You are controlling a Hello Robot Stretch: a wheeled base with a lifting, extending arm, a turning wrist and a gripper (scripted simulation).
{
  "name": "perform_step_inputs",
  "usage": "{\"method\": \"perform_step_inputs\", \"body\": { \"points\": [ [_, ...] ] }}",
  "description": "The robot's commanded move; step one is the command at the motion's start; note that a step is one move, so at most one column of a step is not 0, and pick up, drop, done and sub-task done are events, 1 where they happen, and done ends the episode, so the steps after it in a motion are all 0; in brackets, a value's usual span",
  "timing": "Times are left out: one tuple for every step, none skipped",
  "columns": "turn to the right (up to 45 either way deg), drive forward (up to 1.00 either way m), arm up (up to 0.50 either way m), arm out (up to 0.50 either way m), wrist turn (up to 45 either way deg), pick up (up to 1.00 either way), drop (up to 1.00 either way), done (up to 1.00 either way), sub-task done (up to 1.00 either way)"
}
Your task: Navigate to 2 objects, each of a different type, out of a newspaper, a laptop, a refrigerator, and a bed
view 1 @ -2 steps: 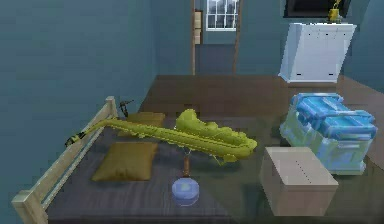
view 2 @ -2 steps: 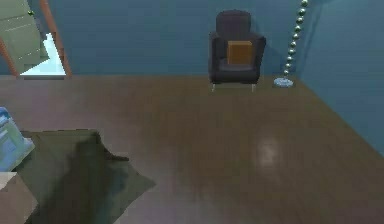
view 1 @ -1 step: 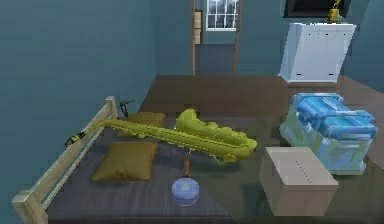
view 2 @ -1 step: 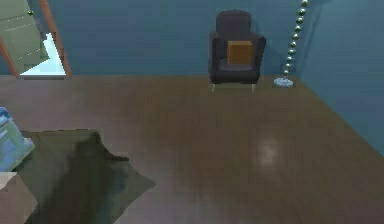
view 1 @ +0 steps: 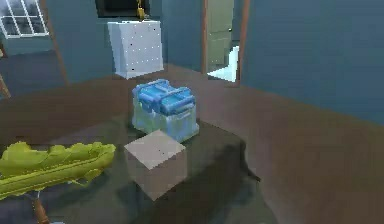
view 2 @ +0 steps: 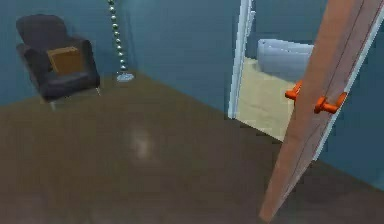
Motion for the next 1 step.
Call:
{"method": "perform_step_inputs", "body": {
  "points": [
    [45.0, 0.0, 0.0, 0.0, 0.0, 0.0, 0.0, 0.0, 0.0]
  ]
}}
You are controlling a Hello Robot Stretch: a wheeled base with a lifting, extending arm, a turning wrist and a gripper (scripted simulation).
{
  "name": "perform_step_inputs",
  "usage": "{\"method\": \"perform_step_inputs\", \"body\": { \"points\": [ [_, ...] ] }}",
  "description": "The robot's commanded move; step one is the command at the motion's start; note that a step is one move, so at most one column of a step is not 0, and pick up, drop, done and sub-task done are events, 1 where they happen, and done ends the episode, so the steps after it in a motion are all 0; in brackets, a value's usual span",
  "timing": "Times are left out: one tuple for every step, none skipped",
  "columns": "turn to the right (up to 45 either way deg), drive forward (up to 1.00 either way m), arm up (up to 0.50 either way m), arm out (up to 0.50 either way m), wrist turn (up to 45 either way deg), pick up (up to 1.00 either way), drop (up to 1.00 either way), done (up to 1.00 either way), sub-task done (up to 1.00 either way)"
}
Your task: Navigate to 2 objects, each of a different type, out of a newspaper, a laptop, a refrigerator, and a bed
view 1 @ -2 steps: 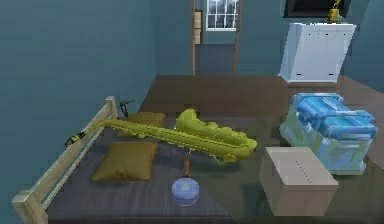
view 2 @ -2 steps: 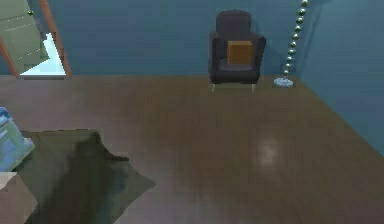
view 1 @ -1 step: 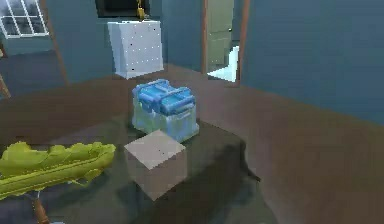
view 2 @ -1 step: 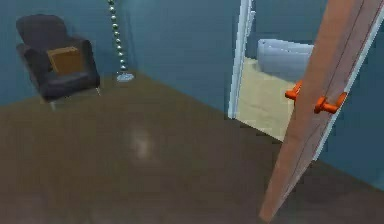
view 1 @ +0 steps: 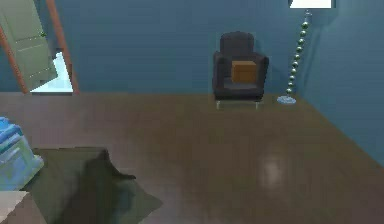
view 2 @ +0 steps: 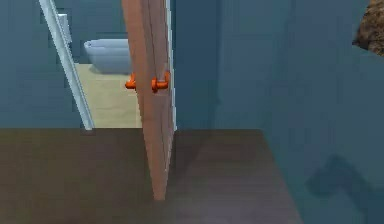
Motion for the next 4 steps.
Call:
{"method": "perform_step_inputs", "body": {
  "points": [
    [24.0, 0.0, 0.0, 0.0, 0.0, 0.0, 0.0, 0.0, 0.0],
    [0.0, 0.8, 0.0, 0.0, 0.0, 0.0, 0.0, 0.0, 0.0],
    [-24.0, 0.0, 0.0, 0.0, 0.0, 0.0, 0.0, 0.0, 0.0],
    [0.0, 0.75, 0.0, 0.0, 0.0, 0.0, 0.0, 0.0, 0.0]
  ]
}}
